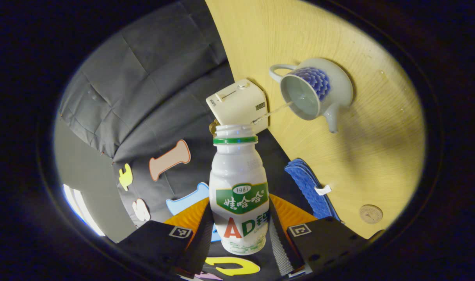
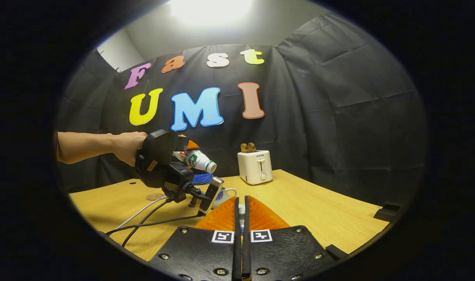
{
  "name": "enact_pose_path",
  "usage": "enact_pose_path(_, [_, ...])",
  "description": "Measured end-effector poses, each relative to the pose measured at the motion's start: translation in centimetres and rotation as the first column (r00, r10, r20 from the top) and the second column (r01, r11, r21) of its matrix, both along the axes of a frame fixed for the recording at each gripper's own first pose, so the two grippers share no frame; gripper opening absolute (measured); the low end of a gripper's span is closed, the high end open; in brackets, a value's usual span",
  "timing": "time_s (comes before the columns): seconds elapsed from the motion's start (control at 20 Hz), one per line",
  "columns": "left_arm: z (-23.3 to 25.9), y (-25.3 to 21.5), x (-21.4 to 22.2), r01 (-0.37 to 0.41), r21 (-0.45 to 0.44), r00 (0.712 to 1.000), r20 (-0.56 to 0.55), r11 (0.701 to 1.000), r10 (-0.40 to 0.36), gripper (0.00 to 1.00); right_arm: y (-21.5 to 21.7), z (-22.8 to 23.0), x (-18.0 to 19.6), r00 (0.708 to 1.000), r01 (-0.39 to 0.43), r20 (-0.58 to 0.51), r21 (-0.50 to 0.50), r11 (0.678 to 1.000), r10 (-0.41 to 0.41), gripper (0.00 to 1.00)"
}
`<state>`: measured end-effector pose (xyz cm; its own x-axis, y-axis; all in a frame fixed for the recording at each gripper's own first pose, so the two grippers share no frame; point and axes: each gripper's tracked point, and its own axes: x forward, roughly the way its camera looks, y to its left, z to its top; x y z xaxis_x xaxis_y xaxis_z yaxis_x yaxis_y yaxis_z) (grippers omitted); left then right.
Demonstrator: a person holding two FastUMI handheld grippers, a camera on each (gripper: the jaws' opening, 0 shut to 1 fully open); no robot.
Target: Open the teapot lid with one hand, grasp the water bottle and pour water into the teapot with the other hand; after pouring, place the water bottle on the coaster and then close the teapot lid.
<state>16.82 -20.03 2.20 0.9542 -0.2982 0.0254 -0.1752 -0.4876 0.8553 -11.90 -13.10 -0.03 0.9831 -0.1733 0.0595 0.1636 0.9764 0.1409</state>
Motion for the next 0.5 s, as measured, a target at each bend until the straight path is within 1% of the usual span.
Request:
enact_pose_path(0.3, [-0.5,-0.3,-0.5,0.002,0.002,1.000,-0.009,1.000,-0.002,0.75,0.2,-0.1,0.0,1.000,-0.006,-0.003,0.002,1.000,0.006,0.01])
enact_pose_path(0.5, [-1.0,-0.5,-0.8,-0.007,-0.022,0.998,-0.060,1.000,0.005,0.75,0.4,0.1,0.1,1.000,-0.011,-0.006,-0.013,1.000,0.011,0.01])
